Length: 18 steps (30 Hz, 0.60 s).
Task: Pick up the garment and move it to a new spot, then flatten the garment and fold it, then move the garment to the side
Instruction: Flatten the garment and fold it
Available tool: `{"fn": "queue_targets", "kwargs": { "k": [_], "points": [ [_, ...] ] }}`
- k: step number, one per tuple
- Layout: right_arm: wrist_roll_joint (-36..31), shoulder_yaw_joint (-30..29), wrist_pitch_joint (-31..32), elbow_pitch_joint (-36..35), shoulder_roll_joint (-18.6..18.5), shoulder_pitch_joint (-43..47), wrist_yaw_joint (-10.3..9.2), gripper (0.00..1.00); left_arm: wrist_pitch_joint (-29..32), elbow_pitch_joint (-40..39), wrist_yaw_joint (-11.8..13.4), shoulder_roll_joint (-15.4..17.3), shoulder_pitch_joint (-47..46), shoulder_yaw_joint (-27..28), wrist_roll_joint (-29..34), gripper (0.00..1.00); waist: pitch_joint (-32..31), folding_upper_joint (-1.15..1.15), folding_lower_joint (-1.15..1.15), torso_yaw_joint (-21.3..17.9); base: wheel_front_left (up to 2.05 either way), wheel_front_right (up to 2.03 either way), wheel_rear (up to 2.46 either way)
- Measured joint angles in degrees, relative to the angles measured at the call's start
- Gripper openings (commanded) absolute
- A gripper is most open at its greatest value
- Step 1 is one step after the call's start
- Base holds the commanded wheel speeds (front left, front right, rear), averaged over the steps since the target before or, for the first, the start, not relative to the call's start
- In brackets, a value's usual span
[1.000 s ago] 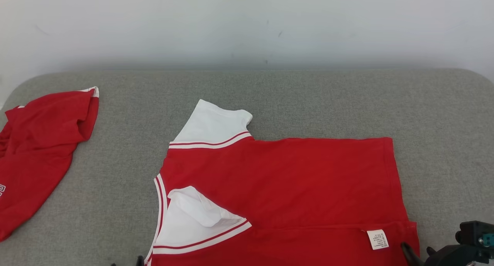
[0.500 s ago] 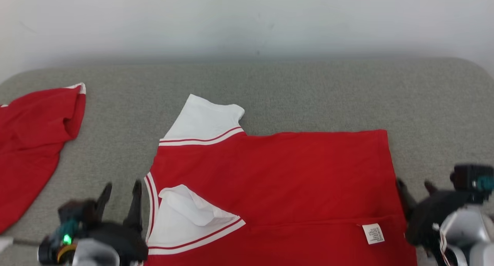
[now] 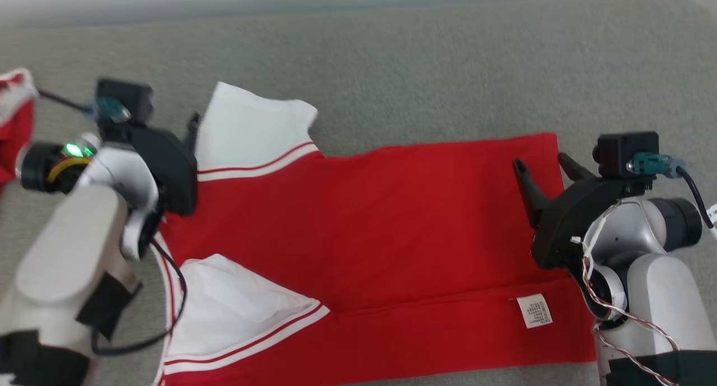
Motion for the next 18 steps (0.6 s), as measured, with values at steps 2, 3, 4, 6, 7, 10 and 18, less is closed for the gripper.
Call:
{"fn": "queue_targets", "kwargs": {
  "k": [2,3,4,6,7,10,18],
  "points": [
    [0.2,0.69,-0.42,0.05,-0.01,-1.14,0.0,1.0,1.88,1.77,-0.37,0.69,-2.86,0.11,0.1,1.0,1.84,0.0,0.0,-0.94,0.0,0.0,0.0],
    [0.42,0.89,-0.81,0.05,-0.01,-1.58,0.0,1.0,2.57,2.44,-0.37,0.97,-4.09,0.0,0.32,1.0,2.76,0.0,0.0,-1.41,0.0,0.0,0.0],
    [0.46,1.07,-0.93,0.0,-0.01,-2.01,0.0,1.0,3.46,3.16,-0.42,1.11,-5.28,-0.13,0.48,1.0,3.69,0.0,0.0,-1.87,0.0,0.0,0.0],
    [0.54,1.25,-1.35,-0.27,-0.03,-2.75,0.0,1.0,4.41,3.92,-0.47,1.14,-7.24,-0.35,0.67,1.0,5.54,0.0,0.0,-2.76,0.0,0.0,0.0],
    [0.53,1.26,-1.4,-0.32,-0.03,-3.12,0.0,1.0,4.92,4.15,-0.49,1.2,-8.1,-0.64,0.96,1.0,6.42,0.0,0.0,-3.17,0.0,0.0,0.0],
    [0.35,1.3,-1.68,-0.62,-0.03,-3.72,0.0,1.0,5.16,4.79,-0.15,1.21,-9.44,-0.66,1.18,1.0,8.9,0.01,0.0,-4.32,0.0,0.0,0.0],
    [-0.4,1.38,-1.77,0.04,-0.03,-4.19,0.0,1.0,7.2,5.54,2.16,1.83,-10.86,-0.62,1.52,1.0,11.74,0.0,-0.01,-6.41,0.0,0.0,0.0]
  ]
}}
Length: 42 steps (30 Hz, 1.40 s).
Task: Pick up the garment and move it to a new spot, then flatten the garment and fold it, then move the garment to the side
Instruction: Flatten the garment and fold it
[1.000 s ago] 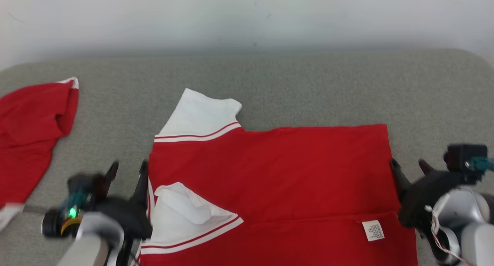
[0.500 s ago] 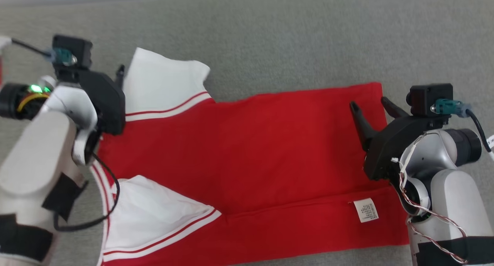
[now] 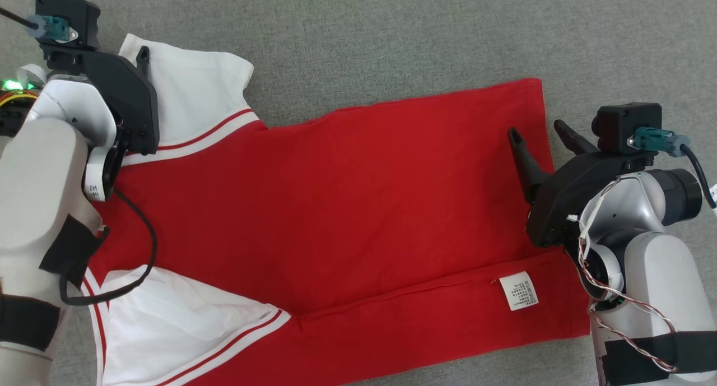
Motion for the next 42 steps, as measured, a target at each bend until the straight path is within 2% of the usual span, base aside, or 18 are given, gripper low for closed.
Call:
{"fn": "queue_targets", "kwargs": {
  "k": [1,2,3,4,5,22,23,24,27,35,36,37,38,39,42],
  "points": [
    [0.0,0.14,-0.01,0.03,0.01,0.03,0.0,1.0,0.44,0.03,0.03,0.0,0.1,-0.01,-0.15,0.94,-0.16,0.0,-0.01,-0.04,0.0,0.0,0.0],
    [0.01,0.31,0.01,0.05,0.02,0.09,-0.01,1.0,0.88,-0.01,0.03,0.0,0.3,-0.07,-0.38,0.63,-0.38,0.0,-0.01,-0.03,0.0,0.0,0.0],
    [0.02,0.45,0.02,0.04,0.02,0.18,0.0,1.0,1.33,-0.11,0.01,-0.04,0.47,-0.14,-0.48,0.46,-0.62,-0.01,-0.01,0.01,0.0,0.0,0.0],
    [0.04,0.54,0.1,0.03,0.02,0.23,0.0,1.0,1.71,-0.36,0.0,-0.1,0.66,-0.21,-0.65,0.46,-0.82,-0.01,-0.01,0.03,0.0,0.0,0.0],
    [0.07,0.67,0.29,0.01,0.01,0.23,0.0,1.0,1.94,-0.6,-0.01,-0.1,0.86,-0.29,-0.82,0.02,-0.99,-0.01,-0.01,0.05,0.0,0.0,0.0],
    [-0.69,1.91,0.93,-0.19,0.01,-1.74,0.0,1.0,0.68,-4.58,1.45,2.0,1.6,0.32,-1.35,0.0,0.71,-0.01,-0.01,-0.4,0.0,0.0,0.0],
    [-0.68,2.03,0.87,-0.18,0.03,-2.01,0.0,1.0,0.68,-4.66,1.53,1.97,1.6,0.4,-1.41,0.25,0.75,-0.01,-0.01,-0.28,0.0,0.0,0.0],
    [-0.62,2.21,0.85,-0.11,0.03,-2.15,0.0,1.0,0.65,-4.79,1.56,1.94,1.61,0.48,-1.44,1.0,0.77,-0.01,-0.01,-0.19,0.0,0.0,0.0],
    [-0.11,2.68,0.66,0.11,0.01,-2.22,0.0,1.0,0.46,-4.93,2.45,2.18,1.47,0.75,-1.59,1.0,0.88,-0.01,-0.01,-0.14,0.0,0.0,0.0],
    [0.19,3.28,0.43,0.43,0.02,-2.65,0.0,1.0,1.37,-4.67,2.47,3.31,0.02,0.66,-1.59,1.0,1.21,-0.01,-0.01,-1.2,0.0,0.0,0.0],
    [0.18,3.27,0.43,0.42,0.02,-2.7,0.0,1.0,1.92,-4.53,2.41,3.5,-0.18,0.57,-1.59,0.93,1.27,-0.01,-0.01,-1.39,0.0,0.0,0.0],
    [0.16,3.26,0.44,0.38,0.02,-2.71,0.0,1.0,2.13,-4.46,2.34,3.66,-0.48,0.53,-1.62,0.43,1.36,-0.01,-0.01,-1.57,0.0,0.0,0.0],
    [0.15,3.21,0.44,0.33,0.02,-2.71,0.0,1.0,2.64,-4.46,1.97,3.81,-0.66,0.32,-1.62,0.16,1.48,-0.01,-0.01,-1.69,0.0,0.0,0.0],
    [0.07,3.11,0.46,0.23,0.01,-2.73,0.0,1.0,3.08,-4.52,1.92,3.94,-0.7,0.13,-1.62,0.0,1.63,-0.01,-0.01,-1.76,0.0,0.0,0.0],
    [-0.8,2.93,1.15,-0.13,0.03,-2.88,0.0,1.0,4.23,-5.08,1.25,3.93,-1.09,-0.3,-1.82,0.0,1.95,-0.01,-0.01,-1.67,0.0,0.0,0.0]
  ]
}}
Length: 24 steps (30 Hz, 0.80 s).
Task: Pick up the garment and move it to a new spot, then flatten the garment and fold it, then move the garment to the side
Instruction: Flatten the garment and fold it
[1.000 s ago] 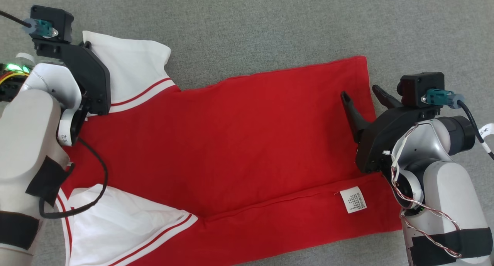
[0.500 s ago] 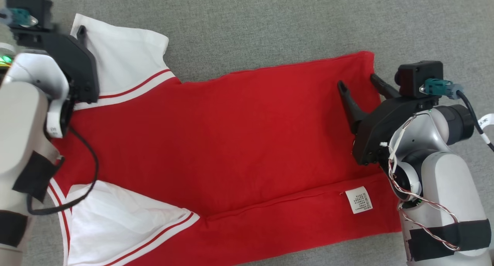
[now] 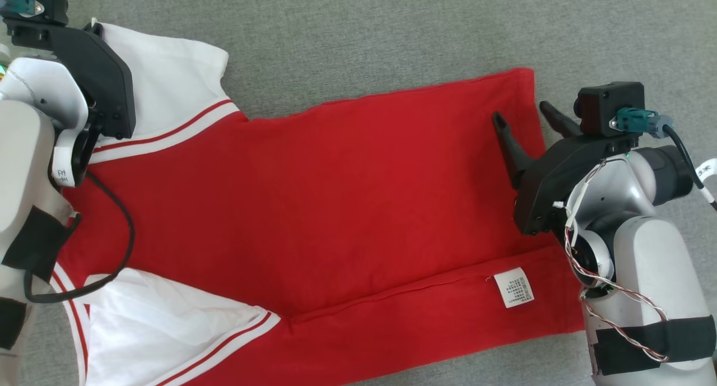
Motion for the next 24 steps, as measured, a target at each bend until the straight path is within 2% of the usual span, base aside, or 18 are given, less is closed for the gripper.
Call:
{"fn": "queue_targets", "kwargs": {
  "k": [7,13,24],
  "points": [
    [-7.11,0.01,6.45,-3.87,0.0,-1.24,0.0,1.0,0.11,-2.54,-2.32,-0.85,0.49,3.6,-6.75,0.0,0.63,0.0,0.0,1.21,0.0,0.0,0.0],
    [-12.36,0.4,12.29,-3.76,-2.91,-6.16,0.0,1.0,0.31,-4.69,-2.34,0.7,0.34,4.24,-6.95,0.0,2.09,0.0,0.0,1.82,0.0,0.0,0.0],
    [-10.16,0.63,13.73,3.24,-4.53,-10.95,-0.01,1.0,0.35,-6.04,-2.77,1.03,-0.28,3.88,-7.06,0.0,3.54,0.0,0.0,3.36,0.0,0.0,0.0]
  ]
}}
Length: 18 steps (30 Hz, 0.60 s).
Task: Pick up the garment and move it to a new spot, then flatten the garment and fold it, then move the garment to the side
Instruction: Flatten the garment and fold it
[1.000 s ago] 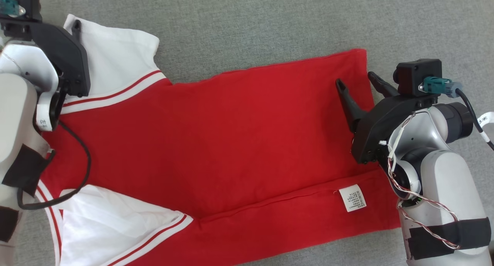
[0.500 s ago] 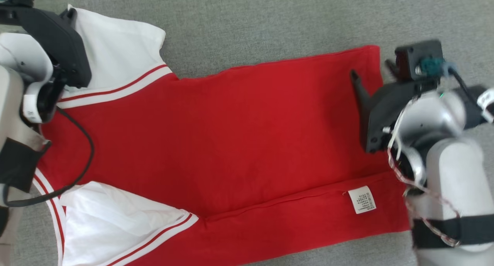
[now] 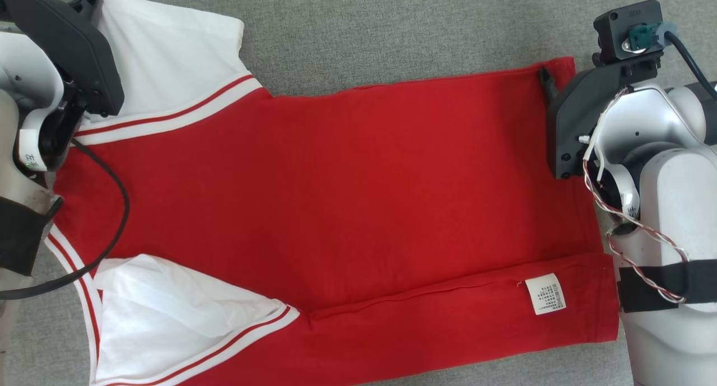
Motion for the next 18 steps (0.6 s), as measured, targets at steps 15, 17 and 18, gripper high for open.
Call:
{"fn": "queue_targets", "kwargs": {
  "k": [15,17,18],
  "points": [
    [2.91,2.34,2.02,1.86,-2.05,-0.44,0.0,0.46,-0.15,1.34,-0.12,0.87,-0.04,-0.31,-0.48,0.0,-1.31,0.0,0.0,-0.02,0.0,0.0,0.0],
    [4.07,3.13,2.29,2.4,-2.41,-0.68,0.0,0.35,-0.16,1.34,-0.12,0.94,-0.09,-0.31,-0.49,0.0,-1.25,0.0,0.0,0.02,0.0,0.0,0.0],
    [4.47,3.59,2.29,2.68,-2.61,-0.75,0.0,0.2,-0.2,1.34,-0.12,0.96,-0.13,-0.33,-0.49,0.0,-1.21,0.0,0.0,0.05,0.0,0.0,0.0]
  ]
}}
